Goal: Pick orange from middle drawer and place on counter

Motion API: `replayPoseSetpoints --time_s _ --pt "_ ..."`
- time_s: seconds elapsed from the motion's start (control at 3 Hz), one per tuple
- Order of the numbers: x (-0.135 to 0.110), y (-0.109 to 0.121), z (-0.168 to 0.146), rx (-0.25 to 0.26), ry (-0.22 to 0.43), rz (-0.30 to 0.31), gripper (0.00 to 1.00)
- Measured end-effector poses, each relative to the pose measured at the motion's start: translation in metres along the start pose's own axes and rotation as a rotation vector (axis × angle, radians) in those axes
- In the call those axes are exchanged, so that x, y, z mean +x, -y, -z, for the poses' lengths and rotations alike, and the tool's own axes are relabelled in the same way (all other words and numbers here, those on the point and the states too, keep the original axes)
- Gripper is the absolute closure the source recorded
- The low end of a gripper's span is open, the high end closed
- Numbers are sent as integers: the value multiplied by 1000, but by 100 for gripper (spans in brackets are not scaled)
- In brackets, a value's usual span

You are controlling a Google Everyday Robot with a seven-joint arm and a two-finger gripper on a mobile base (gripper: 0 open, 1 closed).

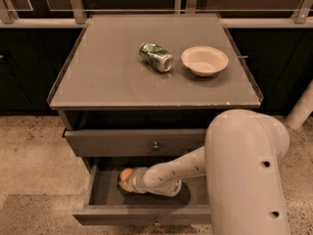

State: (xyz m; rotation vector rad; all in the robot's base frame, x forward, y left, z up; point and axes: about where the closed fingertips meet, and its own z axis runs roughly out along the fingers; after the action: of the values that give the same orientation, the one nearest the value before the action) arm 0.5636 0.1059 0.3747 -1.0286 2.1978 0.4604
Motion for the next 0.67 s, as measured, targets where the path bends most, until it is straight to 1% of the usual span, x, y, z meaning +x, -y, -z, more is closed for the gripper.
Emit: replayPoseSetpoints --time_s 0.33,0.67 --pt "2 0 37 -8 -15 -14 100" --pt "10 -3 80 -10 -52 -47 100"
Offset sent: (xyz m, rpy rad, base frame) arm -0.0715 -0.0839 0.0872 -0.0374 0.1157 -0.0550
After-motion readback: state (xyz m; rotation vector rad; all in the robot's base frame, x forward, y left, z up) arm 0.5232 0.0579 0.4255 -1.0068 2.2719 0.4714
